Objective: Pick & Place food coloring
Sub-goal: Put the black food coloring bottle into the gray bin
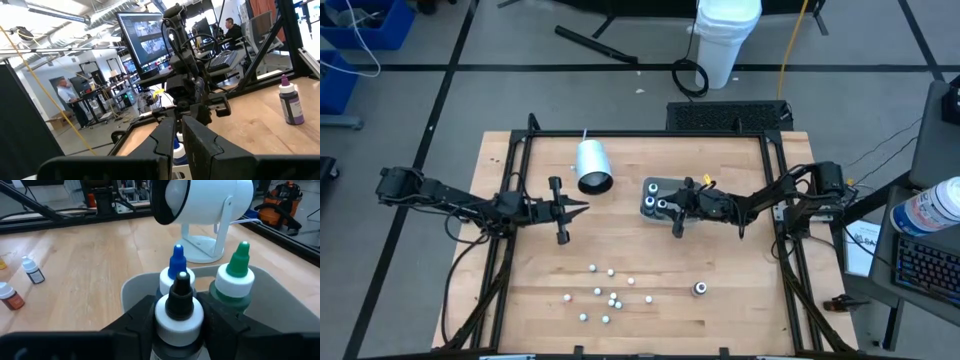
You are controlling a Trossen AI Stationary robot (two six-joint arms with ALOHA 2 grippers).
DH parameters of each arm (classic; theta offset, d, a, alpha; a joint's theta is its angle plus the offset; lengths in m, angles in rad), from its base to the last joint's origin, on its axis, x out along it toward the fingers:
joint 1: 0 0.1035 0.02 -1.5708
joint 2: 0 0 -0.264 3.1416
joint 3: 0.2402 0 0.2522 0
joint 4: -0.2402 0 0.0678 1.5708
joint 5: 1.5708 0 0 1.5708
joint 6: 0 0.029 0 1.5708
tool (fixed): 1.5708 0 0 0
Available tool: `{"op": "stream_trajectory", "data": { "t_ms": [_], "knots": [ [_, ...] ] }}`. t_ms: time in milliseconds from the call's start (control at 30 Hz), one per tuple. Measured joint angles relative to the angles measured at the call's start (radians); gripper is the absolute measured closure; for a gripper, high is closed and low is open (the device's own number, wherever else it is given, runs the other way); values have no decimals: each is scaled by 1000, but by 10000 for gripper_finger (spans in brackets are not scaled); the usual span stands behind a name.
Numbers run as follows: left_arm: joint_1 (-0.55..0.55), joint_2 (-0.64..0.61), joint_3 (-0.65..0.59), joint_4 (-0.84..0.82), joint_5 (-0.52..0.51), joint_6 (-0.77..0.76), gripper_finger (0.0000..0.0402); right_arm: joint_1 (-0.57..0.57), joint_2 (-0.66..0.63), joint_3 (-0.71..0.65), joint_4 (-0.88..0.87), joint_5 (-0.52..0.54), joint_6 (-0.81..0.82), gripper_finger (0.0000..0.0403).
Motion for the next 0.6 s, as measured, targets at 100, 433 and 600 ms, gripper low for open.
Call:
{"op": "stream_trajectory", "data": {
  "t_ms": [100, 433, 600],
  "knots": [
    [0, 0, 0, 0, 0, -3, 355, -1, 0, 0, 0, 0, 4, 286],
    [0, 0, 0, 1, 0, -3, 355, -1, 0, 0, -26, -26, 23, 272],
    [0, 0, 0, 1, 0, -3, 355, -1, 0, 2, -47, -26, -12, 282]
  ]
}}
